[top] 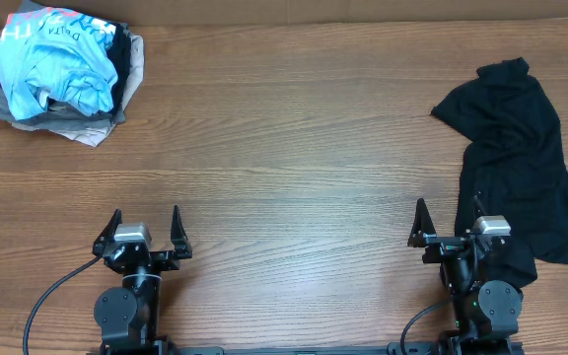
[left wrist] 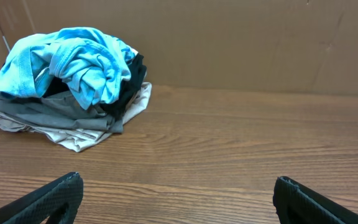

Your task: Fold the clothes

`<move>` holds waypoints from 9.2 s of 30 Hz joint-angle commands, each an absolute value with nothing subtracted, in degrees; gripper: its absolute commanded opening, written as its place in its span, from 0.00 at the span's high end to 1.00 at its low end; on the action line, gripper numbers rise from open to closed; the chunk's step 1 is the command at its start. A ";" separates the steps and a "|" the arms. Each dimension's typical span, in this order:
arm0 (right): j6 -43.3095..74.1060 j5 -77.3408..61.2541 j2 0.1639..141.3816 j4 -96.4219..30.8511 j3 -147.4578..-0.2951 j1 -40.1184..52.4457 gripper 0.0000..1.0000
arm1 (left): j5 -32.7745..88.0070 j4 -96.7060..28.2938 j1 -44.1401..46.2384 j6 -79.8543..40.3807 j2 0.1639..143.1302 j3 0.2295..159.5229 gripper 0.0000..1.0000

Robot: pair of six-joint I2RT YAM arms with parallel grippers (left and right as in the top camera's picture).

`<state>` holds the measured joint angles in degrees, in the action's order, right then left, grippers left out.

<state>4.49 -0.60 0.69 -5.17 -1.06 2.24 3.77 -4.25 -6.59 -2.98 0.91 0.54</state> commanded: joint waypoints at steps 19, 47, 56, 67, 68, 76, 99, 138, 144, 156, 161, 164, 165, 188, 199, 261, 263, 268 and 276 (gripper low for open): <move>4.67 -0.05 0.16 -4.80 -0.45 2.02 0.00 | 2.98 -4.25 -6.35 -3.42 0.25 0.27 0.00; 4.67 -0.05 0.16 -4.80 -0.45 2.02 0.00 | 2.98 -4.27 -6.35 -3.42 0.25 0.27 0.01; 4.67 -0.05 0.16 -4.80 -0.45 2.02 0.00 | 2.96 -4.25 -6.35 -3.42 0.25 0.27 0.00; 4.67 -0.05 0.16 -4.80 -0.45 2.02 0.00 | 2.98 -4.27 -6.35 -3.42 0.25 0.27 0.00; 4.67 -0.03 0.16 -4.80 -0.45 2.02 0.00 | 2.98 -4.25 -6.35 -3.42 0.25 0.27 0.00; 4.67 -0.03 0.16 -4.80 -0.45 2.02 0.00 | 2.96 -4.27 -6.35 -3.42 0.25 0.27 0.00; 4.67 -0.05 0.16 -4.80 -0.45 2.02 0.00 | 2.98 -4.27 -6.35 -3.42 0.25 0.27 0.00; 1.43 1.91 20.88 -26.41 -42.30 2.00 0.00 | 8.78 -13.41 -6.35 -1.23 34.04 39.18 0.00; 1.50 1.91 38.20 -41.36 -61.43 1.69 0.00 | 13.61 -27.79 -6.35 -0.97 53.12 59.35 0.00; 5.37 -3.40 70.61 -67.11 -85.58 -4.36 0.00 | 15.29 -45.74 -6.35 4.08 82.00 80.47 0.00; 6.52 -3.81 77.36 -70.87 -85.58 -4.82 0.00 | 15.66 -45.74 -6.35 3.22 88.42 80.47 0.00; 10.48 -1.23 80.97 -72.93 -85.56 -7.66 0.00 | 18.02 -45.50 -6.35 3.22 91.00 80.47 0.00; 11.31 -1.15 82.32 -73.30 -85.45 -9.37 0.00 | 18.68 -45.39 -6.35 3.22 91.79 80.47 0.00; 17.23 -9.37 103.90 -53.19 -76.86 -50.15 0.07 | 23.79 -39.70 -3.05 5.21 94.39 80.47 0.00; 19.66 5.52 108.25 -47.37 -76.82 -51.07 0.18 | 21.61 -38.74 -2.31 6.00 94.39 80.47 0.00; 20.67 -22.06 102.85 -43.20 -93.43 46.06 0.27 | 9.91 -47.90 -15.09 6.66 94.08 104.66 0.06; 21.04 -21.50 102.24 -43.86 -93.43 44.97 0.20 | 10.17 -47.90 -14.98 6.63 94.15 104.66 0.05; 24.10 -18.79 99.53 -51.42 -93.43 35.29 0.14 | 14.44 -47.77 -13.34 7.70 94.89 104.62 0.05; 22.09 -16.08 99.13 -64.77 -93.34 14.55 0.04 | 21.43 -40.42 0.14 14.87 102.83 104.71 0.02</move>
